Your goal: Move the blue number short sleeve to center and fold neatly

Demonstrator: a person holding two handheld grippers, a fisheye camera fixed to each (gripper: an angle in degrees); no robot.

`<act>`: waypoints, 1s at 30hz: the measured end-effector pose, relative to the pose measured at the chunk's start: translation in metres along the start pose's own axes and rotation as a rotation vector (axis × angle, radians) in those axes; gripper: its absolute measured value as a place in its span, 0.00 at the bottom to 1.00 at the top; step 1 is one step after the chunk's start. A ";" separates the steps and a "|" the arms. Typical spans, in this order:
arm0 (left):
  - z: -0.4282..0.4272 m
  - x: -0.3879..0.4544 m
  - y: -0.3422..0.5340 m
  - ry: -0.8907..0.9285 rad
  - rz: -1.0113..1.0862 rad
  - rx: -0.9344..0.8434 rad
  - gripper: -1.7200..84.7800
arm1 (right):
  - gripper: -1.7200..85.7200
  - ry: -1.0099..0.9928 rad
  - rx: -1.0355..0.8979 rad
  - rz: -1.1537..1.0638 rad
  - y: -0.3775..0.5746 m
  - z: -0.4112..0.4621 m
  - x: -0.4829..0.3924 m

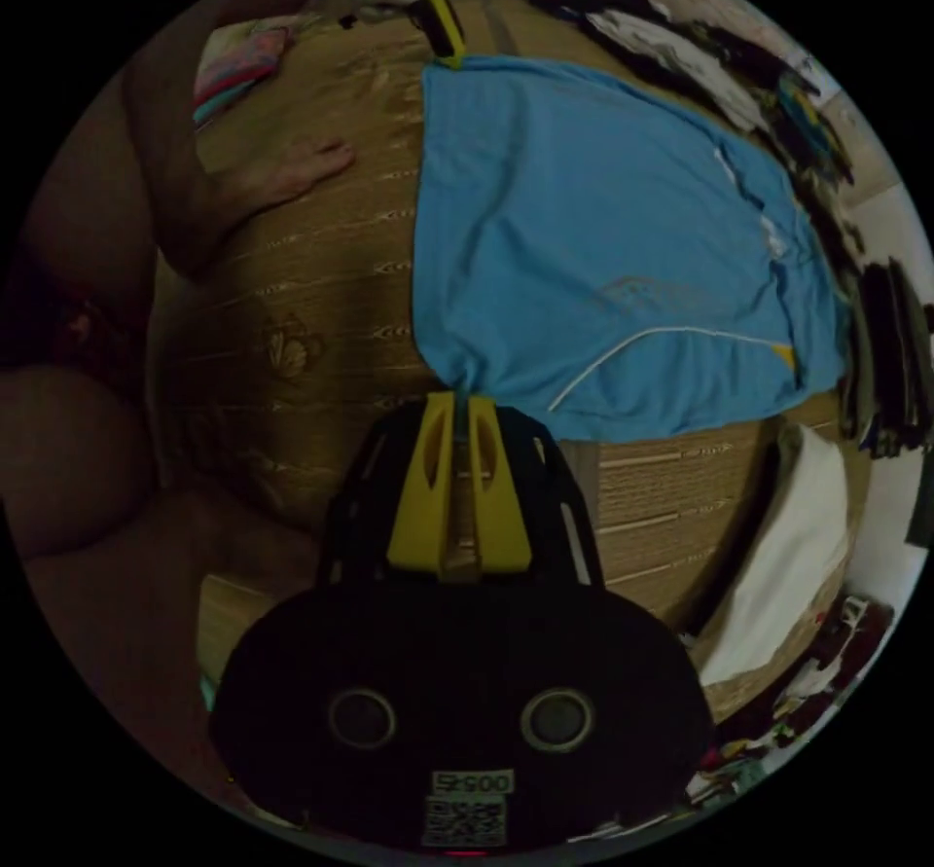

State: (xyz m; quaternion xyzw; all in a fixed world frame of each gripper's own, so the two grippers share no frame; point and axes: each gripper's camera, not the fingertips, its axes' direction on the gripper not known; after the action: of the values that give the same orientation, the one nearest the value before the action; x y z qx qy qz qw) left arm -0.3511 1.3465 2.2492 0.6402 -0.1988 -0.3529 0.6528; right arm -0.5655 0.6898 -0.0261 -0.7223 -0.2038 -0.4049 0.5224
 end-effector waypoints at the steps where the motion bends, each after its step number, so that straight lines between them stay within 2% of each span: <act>1: -0.002 -0.002 -0.001 0.009 0.002 0.000 0.04 | 0.01 -0.068 -0.022 0.029 0.001 -0.002 0.012; 8: -0.042 -0.033 -0.002 0.158 0.019 0.038 0.03 | 0.01 -0.399 0.014 0.086 0.021 -0.042 0.071; 16: -0.029 -0.058 0.006 0.212 0.020 -0.184 0.03 | 0.01 -0.742 -0.008 0.006 0.039 -0.060 0.080; 22: -0.023 -0.081 0.012 0.456 0.001 -0.291 0.03 | 0.01 -1.001 0.005 0.034 0.059 -0.069 0.097; 26: -0.057 -0.114 -0.023 0.564 0.021 -0.174 0.03 | 0.01 -1.055 0.133 0.091 0.068 -0.099 0.132; 30: -0.108 -0.155 -0.105 0.482 0.094 -0.069 0.04 | 0.01 -0.938 0.263 0.185 0.075 -0.139 0.190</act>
State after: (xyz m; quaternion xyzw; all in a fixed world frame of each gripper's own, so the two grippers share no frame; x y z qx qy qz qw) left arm -0.3996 1.5396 2.1658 0.6734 -0.0547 -0.1659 0.7184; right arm -0.4518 0.5095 0.0993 -0.7697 -0.4014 0.0407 0.4947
